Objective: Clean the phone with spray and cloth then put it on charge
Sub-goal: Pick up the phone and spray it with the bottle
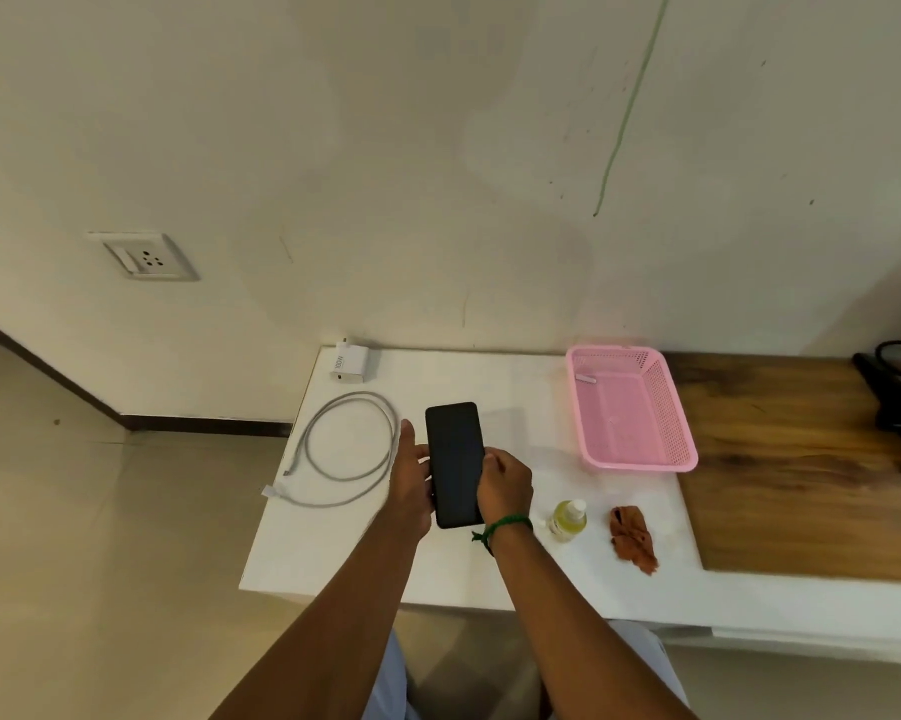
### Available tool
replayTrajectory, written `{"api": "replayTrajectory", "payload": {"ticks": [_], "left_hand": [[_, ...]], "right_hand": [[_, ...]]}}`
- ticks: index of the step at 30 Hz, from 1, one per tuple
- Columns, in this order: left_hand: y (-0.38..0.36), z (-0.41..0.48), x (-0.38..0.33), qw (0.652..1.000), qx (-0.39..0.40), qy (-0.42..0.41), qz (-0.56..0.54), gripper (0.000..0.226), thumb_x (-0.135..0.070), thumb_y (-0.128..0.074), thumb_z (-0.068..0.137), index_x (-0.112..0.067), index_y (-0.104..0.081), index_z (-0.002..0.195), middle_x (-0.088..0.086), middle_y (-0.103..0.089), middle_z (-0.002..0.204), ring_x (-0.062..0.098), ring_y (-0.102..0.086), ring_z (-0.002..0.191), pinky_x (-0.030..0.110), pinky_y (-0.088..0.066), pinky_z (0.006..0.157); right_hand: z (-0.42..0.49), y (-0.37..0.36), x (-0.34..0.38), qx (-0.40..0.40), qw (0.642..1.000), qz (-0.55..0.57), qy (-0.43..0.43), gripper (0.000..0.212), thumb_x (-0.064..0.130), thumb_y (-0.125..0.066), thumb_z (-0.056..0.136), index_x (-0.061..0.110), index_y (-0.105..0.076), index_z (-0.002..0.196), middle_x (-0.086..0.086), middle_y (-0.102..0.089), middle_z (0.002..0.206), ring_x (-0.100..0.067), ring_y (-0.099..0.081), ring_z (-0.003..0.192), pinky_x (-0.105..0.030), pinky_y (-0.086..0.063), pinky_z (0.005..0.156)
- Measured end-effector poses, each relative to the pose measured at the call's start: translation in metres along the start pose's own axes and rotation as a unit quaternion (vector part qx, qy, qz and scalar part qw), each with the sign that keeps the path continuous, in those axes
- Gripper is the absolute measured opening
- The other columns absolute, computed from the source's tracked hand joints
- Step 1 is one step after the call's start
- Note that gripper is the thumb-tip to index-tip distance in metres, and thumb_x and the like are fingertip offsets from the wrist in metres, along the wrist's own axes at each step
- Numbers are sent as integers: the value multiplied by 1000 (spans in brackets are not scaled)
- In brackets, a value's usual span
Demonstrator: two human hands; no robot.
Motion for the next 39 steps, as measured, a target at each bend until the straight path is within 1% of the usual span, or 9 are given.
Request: {"api": "replayTrajectory", "payload": {"ticks": [8, 12, 17, 24, 28, 30, 32, 34, 39], "left_hand": [[6, -44, 5, 985, 123, -16, -116, 75, -72, -31, 88, -12, -64, 119, 19, -67, 118, 38, -63, 108, 52, -49, 94], [11, -75, 14, 959, 212, 19, -186, 77, -74, -44, 80, -16, -59, 128, 19, -58, 132, 39, -57, 117, 56, -42, 101], [13, -98, 28, 942, 280, 46, -178, 90, -79, -40, 79, -14, -47, 141, 17, -43, 145, 36, -48, 125, 52, -29, 113], [13, -107, 41, 938, 300, 47, -167, 96, -80, -41, 77, -11, -40, 145, 19, -43, 142, 36, -47, 123, 52, -37, 106], [13, -105, 40, 934, 315, 44, -160, 102, -84, -40, 74, -10, -40, 144, 16, -37, 148, 35, -49, 122, 54, -33, 109], [11, -104, 38, 932, 321, 46, -164, 102, -85, -41, 73, -11, -40, 144, 16, -33, 152, 37, -45, 126, 57, -24, 114], [10, -101, 35, 927, 328, 46, -178, 101, -84, -41, 74, -13, -39, 145, 16, -32, 152, 40, -38, 132, 59, -19, 114], [8, -97, 32, 923, 333, 46, -185, 100, -84, -41, 74, -14, -40, 145, 16, -34, 151, 42, -39, 131, 60, -24, 112], [2, -84, 32, 922, 337, 55, -184, 97, -83, -43, 73, -15, -46, 142, 18, -35, 150, 42, -47, 125, 58, -28, 110]], "right_hand": [[-42, 27, 12, 12, 994, 101, 30, 28, 13, -51, 91, 15, -63, 66, -2, -65, 70, -18, -58, 68, -32, -51, 65], [-62, 37, 7, 20, 991, 131, 26, 31, 16, -52, 88, -1, -56, 62, -18, -59, 65, -22, -50, 62, -30, -41, 56], [-87, 52, 6, 40, 993, 110, 15, 54, 5, -47, 87, 26, -51, 37, 3, -52, 54, -13, -44, 54, -21, -32, 48], [-104, 62, -1, 16, 998, 43, 51, 24, 12, -52, 83, 0, -54, 62, -6, -47, 55, -18, -40, 57, -27, -31, 55], [-110, 71, 3, 32, 996, 18, 86, 27, 11, -51, 84, 2, -50, 59, -4, -41, 53, -14, -35, 54, -26, -27, 53], [-108, 80, 6, 25, 994, 15, 105, 24, 10, -53, 85, 5, -57, 62, -5, -48, 58, -13, -41, 57, -26, -33, 54], [-101, 95, 10, -5, 992, 3, 125, 14, 10, -56, 86, 8, -69, 84, -2, -64, 79, -12, -55, 75, -24, -46, 71], [-89, 117, 9, -52, 990, -4, 132, 18, 8, -59, 85, 6, -67, 101, -2, -65, 93, -14, -57, 87, -24, -46, 80], [-57, 159, -11, -125, 984, -48, 120, 36, 10, -73, 72, 5, -63, 106, -12, -67, 98, -23, -62, 89, -24, -43, 76]]}}
Point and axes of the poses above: each hand's wrist, its own z-axis towards the middle knuckle, its own y-axis out of the back of the hand, x = y × z, the point moved 3 cm from there along z, towards the middle knuckle
